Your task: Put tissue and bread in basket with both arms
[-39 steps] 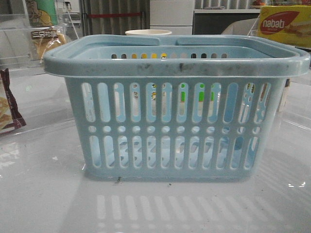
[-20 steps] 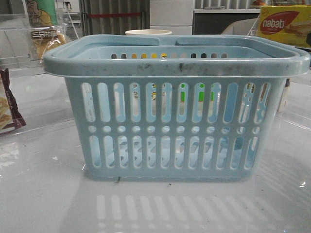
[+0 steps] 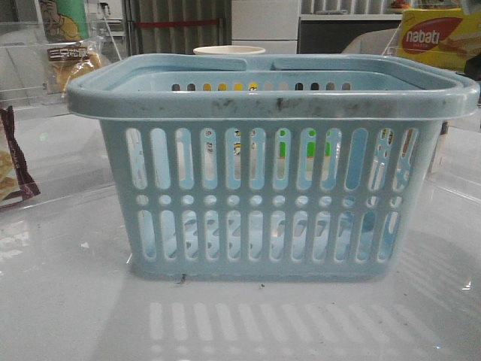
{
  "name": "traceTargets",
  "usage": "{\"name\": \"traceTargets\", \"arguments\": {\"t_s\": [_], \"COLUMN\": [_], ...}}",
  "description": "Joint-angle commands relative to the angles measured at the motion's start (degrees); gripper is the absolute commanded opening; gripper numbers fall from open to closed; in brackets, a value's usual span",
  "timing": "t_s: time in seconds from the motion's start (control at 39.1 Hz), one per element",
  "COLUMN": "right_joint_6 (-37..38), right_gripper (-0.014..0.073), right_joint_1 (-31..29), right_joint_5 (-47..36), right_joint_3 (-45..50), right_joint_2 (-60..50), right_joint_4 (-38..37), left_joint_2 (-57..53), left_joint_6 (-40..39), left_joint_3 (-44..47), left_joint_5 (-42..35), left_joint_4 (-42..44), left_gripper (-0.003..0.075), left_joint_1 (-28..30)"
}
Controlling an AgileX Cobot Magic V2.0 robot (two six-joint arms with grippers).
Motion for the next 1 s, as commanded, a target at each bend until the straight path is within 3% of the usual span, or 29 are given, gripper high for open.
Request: {"name": "traceTargets", "arguments": {"t_s": [0.0, 0.13, 0.36, 0.56, 0.97], "right_joint_6": [-0.3, -0.3, -0.3, -0.3, -0.3], "right_gripper": [0.0190, 0.0141, 0.0142, 0.0142, 0.0142], "right_joint_1": [-0.2, -0.2, -0.1, 1.6, 13.0], "right_joint_5": [-2.7, -2.0, -1.5, -1.0, 4.0], "right_joint_3": [-2.1, -2.1, -2.1, -2.1, -1.9], "right_joint_2": [-2.9, -3.1, -7.0, -15.3, -31.9], "right_joint_4": [-1.9, -1.9, -1.6, 4.0, 12.0], "left_joint_2": [0.5, 0.5, 0.5, 0.5, 0.5], "left_joint_6": [0.1, 0.1, 0.1, 0.1, 0.1], "left_joint_3": [-1.9, -1.9, -1.9, -1.9, -1.9], "left_joint_5": [-4.5, -4.5, -4.5, -4.6, -4.6], "left_joint_4": [-0.3, -0.3, -0.3, -0.3, -0.3], "left_gripper": [0.0379, 0.0379, 0.0379, 0.0379, 0.0379], "left_joint_1": [-0.3, -0.3, -0.3, -0.3, -0.3]}}
